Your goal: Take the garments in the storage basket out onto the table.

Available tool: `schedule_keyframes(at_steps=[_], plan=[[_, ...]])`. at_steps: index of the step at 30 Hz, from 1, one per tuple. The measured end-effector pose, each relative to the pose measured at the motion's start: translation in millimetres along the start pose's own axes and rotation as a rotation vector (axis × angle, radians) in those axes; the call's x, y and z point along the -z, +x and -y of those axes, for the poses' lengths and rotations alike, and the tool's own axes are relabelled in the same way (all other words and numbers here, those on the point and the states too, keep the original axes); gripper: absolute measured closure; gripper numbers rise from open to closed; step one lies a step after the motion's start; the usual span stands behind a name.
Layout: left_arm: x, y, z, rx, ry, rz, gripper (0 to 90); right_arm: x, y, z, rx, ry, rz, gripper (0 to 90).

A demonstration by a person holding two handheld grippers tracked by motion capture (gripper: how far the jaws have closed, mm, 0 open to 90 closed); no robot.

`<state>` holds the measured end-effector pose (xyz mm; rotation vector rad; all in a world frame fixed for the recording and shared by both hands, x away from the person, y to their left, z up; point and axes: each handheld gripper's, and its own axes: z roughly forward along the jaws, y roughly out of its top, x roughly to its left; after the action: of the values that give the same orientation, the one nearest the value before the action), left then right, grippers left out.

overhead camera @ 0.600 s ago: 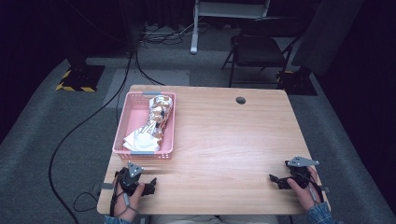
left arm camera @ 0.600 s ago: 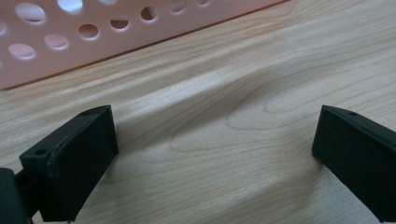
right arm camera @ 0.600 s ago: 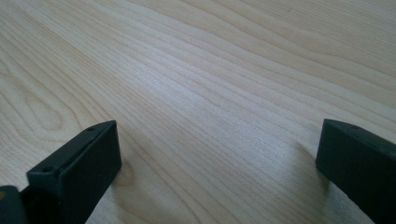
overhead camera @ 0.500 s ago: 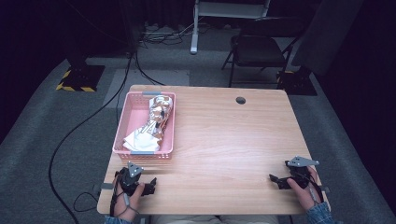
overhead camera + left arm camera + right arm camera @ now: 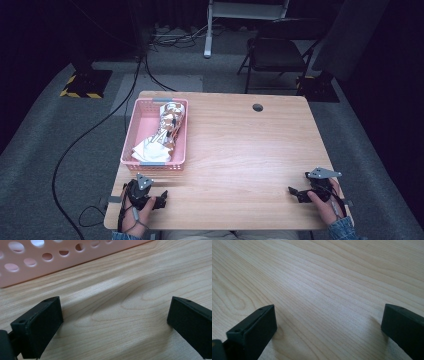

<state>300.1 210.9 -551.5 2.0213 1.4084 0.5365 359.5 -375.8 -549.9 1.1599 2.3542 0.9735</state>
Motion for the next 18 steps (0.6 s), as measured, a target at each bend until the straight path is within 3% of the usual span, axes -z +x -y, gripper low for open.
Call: schedule_keyframes(at_steps=[12,18], plan=[[0.0,-0.1,-0.1,0.004,-0.001,-0.001,0.0,0.0,-0.1,-0.1,0.001,0.0,-0.001,0.0],[2.7,2.3,-0.5,0.048,-0.038,0.007,2.9,-0.1,-0.2,-0.1,0.001,0.0,-0.003,0.0]])
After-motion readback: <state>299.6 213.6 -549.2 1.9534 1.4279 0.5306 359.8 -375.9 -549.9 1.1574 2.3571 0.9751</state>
